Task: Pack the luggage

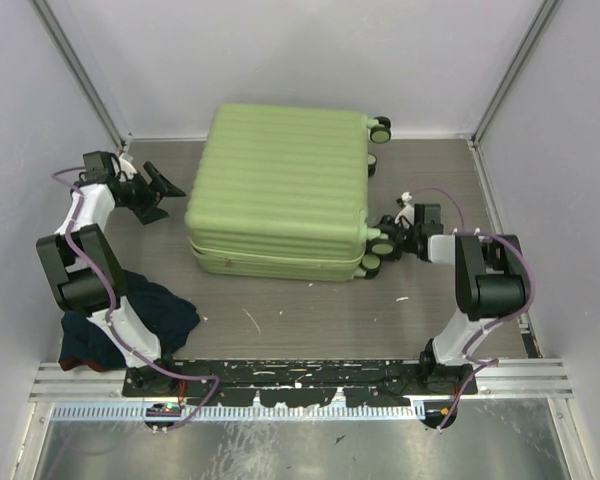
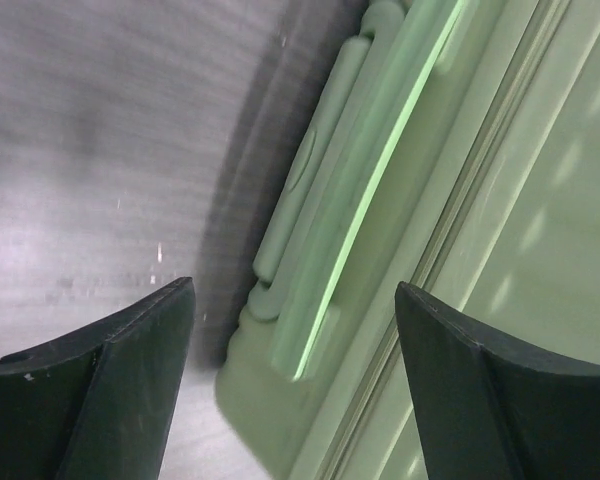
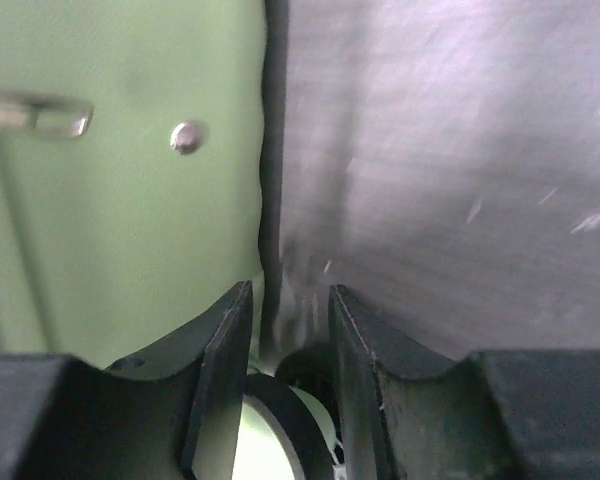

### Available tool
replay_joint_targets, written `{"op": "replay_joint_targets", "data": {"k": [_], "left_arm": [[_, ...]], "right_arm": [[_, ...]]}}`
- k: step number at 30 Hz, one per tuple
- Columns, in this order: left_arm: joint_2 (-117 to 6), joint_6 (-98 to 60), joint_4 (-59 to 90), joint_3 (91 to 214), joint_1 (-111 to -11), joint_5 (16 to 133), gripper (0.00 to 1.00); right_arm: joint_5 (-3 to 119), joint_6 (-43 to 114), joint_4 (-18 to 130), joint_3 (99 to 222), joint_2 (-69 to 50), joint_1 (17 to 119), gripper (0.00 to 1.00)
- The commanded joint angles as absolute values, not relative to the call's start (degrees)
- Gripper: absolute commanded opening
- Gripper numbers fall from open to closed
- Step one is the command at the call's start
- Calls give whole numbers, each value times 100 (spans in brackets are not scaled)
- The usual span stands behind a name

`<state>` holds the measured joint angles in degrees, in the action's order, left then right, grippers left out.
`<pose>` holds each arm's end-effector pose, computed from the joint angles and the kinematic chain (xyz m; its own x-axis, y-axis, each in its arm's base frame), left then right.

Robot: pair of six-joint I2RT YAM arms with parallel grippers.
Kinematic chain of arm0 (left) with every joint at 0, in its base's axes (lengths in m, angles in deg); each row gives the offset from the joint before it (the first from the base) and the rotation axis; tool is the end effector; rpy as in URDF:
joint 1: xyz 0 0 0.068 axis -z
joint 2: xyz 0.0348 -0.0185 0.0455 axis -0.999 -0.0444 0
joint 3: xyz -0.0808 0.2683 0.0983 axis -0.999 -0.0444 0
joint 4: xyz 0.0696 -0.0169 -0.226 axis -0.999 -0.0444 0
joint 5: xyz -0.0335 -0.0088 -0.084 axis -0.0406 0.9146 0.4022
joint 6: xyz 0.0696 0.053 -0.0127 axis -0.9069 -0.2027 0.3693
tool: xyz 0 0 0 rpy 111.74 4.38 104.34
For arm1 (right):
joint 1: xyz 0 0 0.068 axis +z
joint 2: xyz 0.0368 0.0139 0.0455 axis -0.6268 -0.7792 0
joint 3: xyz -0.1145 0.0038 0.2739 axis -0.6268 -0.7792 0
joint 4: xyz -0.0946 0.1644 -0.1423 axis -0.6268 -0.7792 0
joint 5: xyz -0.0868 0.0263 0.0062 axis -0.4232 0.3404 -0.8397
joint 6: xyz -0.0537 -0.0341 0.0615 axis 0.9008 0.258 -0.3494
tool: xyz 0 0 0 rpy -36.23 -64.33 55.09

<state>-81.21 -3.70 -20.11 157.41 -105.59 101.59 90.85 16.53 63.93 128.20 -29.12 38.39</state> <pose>0.3693 0.0732 0.2458 -0.7356 -0.6259 -0.2591 -0.3236 0.6608 -0.6772 0.3280 0.0490 0.1432 -0.8695 0.3339 -0.3638 -0.0438 0.6817 0.7303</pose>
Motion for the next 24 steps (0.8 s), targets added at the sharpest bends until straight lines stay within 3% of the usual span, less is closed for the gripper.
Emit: {"op": "replay_joint_targets", "data": {"k": [1, 9, 24], "left_arm": [[-8726, -171, -1473, 16527, -10516, 10567, 79], [-9902, -689, -1784, 17919, -9840, 11163, 74], [-11667, -1516, -2355, 20227, -8059, 11820, 54]], "right_arm": [[9534, 2272, 5835, 12077, -1756, 4237, 44], [8838, 3043, 5847, 11589, 158, 3801, 47], [8782, 4449, 5226, 11761, 1045, 3592, 43]]}}
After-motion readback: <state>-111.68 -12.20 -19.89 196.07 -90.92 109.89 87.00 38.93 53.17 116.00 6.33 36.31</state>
